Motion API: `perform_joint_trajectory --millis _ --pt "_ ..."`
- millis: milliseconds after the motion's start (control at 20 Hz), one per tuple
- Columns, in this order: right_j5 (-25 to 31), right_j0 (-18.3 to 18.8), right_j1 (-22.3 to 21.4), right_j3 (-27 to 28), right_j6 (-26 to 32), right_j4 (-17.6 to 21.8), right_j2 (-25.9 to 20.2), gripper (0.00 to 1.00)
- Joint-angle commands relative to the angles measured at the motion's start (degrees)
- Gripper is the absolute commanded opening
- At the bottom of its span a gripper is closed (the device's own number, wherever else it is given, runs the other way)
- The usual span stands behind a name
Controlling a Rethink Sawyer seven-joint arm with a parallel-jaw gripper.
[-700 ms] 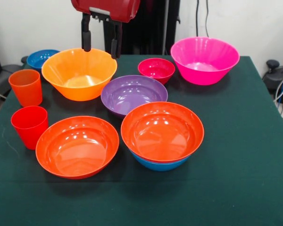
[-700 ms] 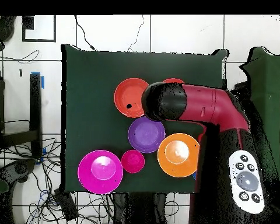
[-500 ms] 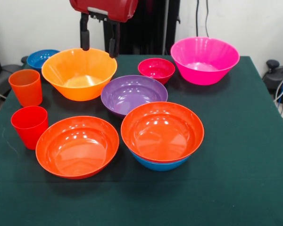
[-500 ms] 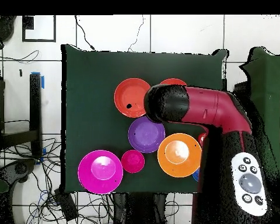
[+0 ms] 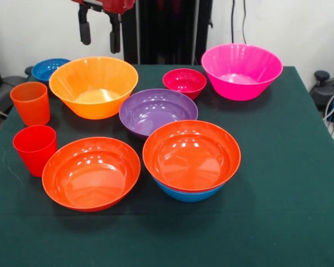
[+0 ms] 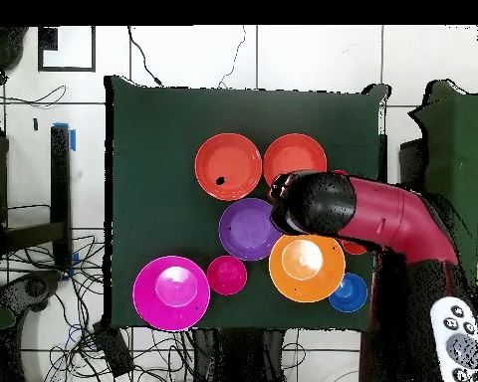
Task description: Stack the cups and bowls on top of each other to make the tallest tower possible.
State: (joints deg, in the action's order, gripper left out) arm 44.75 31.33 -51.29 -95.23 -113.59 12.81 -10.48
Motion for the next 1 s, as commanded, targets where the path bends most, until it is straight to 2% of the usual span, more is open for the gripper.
perform_joint_trajectory --millis 50,1000 --pt "-5.8 0.6 0.2 -9.0 -0.6 -1.0 -2.7 1.0" --pt "-11.1 2.3 0.6 -12.6 -1.8 -1.7 -2.6 1.0"
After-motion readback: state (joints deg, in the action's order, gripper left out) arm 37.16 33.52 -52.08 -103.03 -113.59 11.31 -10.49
